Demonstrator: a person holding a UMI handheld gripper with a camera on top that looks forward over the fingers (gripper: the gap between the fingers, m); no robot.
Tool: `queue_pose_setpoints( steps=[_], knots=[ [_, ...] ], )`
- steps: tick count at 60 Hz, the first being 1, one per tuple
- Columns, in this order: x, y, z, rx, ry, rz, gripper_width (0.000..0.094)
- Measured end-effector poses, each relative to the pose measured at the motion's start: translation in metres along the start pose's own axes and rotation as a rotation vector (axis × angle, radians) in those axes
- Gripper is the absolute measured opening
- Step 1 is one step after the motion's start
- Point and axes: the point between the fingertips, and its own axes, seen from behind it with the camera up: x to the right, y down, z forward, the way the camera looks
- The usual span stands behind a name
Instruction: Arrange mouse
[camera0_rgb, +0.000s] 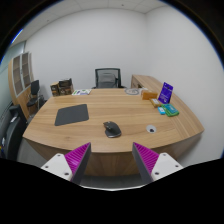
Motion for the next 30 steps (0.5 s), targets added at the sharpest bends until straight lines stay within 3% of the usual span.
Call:
queue_pose_setpoints(
  steps=[30],
  knots=[
    [0.007, 0.006, 0.120, 0.075, -0.010, -0.032, 0.0852]
  ],
)
